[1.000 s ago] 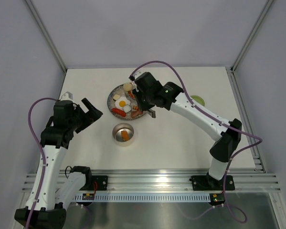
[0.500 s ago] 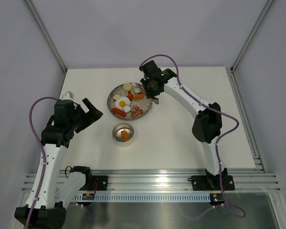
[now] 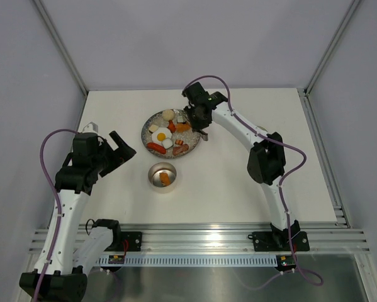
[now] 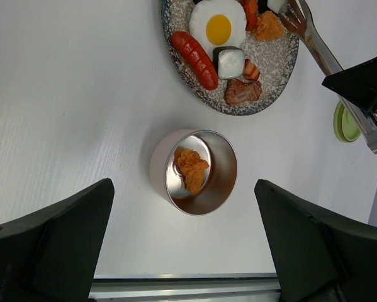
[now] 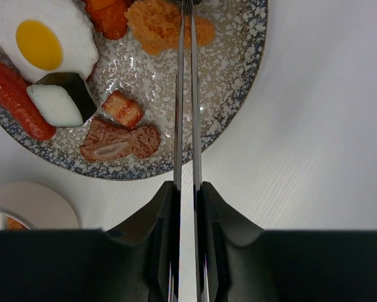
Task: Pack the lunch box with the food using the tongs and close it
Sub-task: Pick up the fake food from the plate.
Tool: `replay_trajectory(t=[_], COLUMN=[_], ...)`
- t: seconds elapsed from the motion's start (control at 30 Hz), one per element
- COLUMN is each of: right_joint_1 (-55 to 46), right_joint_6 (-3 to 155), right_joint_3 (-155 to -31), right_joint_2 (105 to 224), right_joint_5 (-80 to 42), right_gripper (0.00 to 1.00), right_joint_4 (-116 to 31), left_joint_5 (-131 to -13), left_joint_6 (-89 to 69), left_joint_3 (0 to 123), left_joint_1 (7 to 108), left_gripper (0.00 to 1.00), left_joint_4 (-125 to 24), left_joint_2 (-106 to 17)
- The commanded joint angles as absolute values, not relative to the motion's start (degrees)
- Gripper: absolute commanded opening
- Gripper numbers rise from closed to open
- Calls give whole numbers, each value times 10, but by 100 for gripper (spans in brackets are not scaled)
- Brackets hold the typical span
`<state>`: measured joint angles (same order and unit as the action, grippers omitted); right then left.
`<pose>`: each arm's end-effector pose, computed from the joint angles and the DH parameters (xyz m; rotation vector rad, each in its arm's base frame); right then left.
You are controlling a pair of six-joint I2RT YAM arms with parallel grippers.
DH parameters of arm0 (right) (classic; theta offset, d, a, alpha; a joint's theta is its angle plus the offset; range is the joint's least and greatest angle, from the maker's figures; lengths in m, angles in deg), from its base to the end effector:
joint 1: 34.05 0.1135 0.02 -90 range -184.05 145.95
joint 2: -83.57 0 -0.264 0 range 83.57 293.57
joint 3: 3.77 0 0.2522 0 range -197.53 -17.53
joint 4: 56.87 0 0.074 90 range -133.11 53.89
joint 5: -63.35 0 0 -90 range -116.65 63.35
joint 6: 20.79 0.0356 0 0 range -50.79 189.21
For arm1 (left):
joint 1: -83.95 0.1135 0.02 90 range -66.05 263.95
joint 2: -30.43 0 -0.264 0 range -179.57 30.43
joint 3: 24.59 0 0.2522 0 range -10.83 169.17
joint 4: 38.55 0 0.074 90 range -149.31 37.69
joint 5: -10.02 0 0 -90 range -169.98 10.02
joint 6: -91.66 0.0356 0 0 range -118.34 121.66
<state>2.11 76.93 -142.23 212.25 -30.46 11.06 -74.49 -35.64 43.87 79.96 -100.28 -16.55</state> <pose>0.3981 0.2880 0.2694 -0.6136 2.5215 0.1966 0.1575 -0.0144 0.3282 -0.6145 2.2339 -0.4826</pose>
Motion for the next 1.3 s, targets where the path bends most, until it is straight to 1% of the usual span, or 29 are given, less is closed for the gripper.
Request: replay_trajectory(t=[0.0,0.23,0.33,0.57,0.7,0.8,0.93,1.03,1.27], right_joint_1=[23,27,31,48,51,50,37,23,11], right_joint_6=[770,783,782,772,769,762,758,753,743], right_joint_3=[-1386,-1318,-1311,-1283,-1268,-1269,-1302,-1326,-1404], right_joint_2=[2079,2022,2011,1984,1957,1950,1971,1994,2088], right_joint_5=[-284,-267,-245,-247,-263,-318,-357,-349,-353], right_gripper=[18,18,18,18,18,18,18,18,18], right_joint_4=[90,72,80,95,87,83,94,94,128], left_joint_5=[-737,-730,-729,-727,-725,-723,-723,-723,-724], left_joint_6=[-350,-353,-353,-354,-355,-355,-356,-355,-356], left_joint_3=[435,430,428,425,423,424,423,423,427], left_joint_1=[803,803,803,803,803,803,803,803,803], left_gripper=[99,99,99,99,99,99,99,99,99], left_joint_4=[-989,-984,-981,-978,-977,-977,-978,-981,-985], left_joint_2=[-158,-159,-159,-161,-162,-163,-160,-159,-156])
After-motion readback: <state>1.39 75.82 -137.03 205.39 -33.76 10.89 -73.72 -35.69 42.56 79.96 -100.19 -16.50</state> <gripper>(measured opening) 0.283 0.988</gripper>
